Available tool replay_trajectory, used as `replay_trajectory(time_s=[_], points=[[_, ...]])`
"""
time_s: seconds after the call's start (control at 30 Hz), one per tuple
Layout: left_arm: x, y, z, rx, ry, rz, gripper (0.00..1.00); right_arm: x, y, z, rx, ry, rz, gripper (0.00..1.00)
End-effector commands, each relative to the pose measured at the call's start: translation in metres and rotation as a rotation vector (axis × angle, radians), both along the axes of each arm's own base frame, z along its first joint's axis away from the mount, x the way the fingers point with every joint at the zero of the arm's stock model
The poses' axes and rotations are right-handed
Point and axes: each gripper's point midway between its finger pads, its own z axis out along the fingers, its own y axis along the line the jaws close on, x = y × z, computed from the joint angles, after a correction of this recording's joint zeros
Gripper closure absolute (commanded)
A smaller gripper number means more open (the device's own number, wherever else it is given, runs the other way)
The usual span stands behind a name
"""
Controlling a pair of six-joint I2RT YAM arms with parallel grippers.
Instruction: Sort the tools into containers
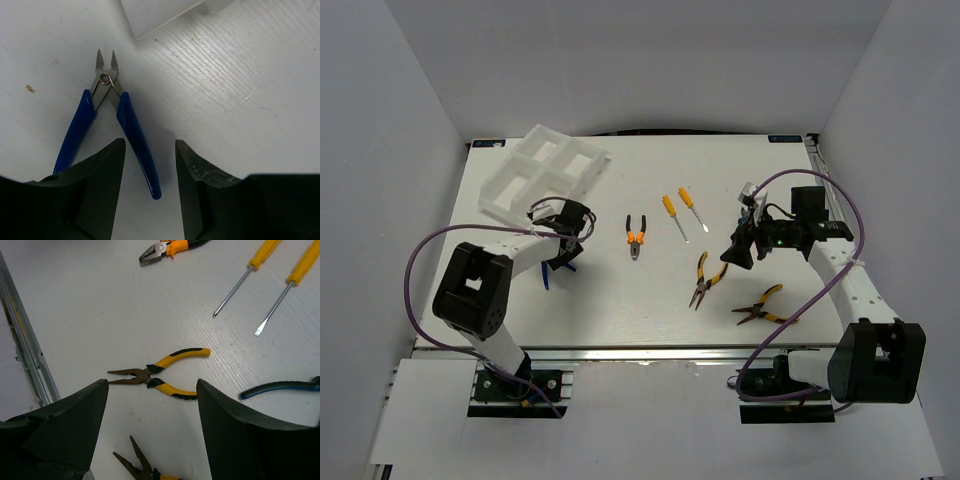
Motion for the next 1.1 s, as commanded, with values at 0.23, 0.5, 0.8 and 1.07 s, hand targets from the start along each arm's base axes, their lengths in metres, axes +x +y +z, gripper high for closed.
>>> replay_trajectory(time_s=[0.23,0.5,0.8,1.07], points=[[-0.009,0.008,-0.01,0.02,0.031,0.058,0.55,0.004,0.004,0.01,0.021,-0.025,0.011,0.22],[-0.023,0.014,-0.012,0.012,0.026,0.073,0.79,0.003,0.005,0.01,0.022,-0.025,0.015,0.22],[-0.045,0.02,0.026,-0.052,-0.084,0.091,1.0,0.001,0.005,0.011,0.027,-0.03,0.017,0.22],[-0.04,0.021,0.094,-0.065,-0.232,0.044,1.0,0.0,0.006,0.012,0.035,-0.027,0.018,0.22]])
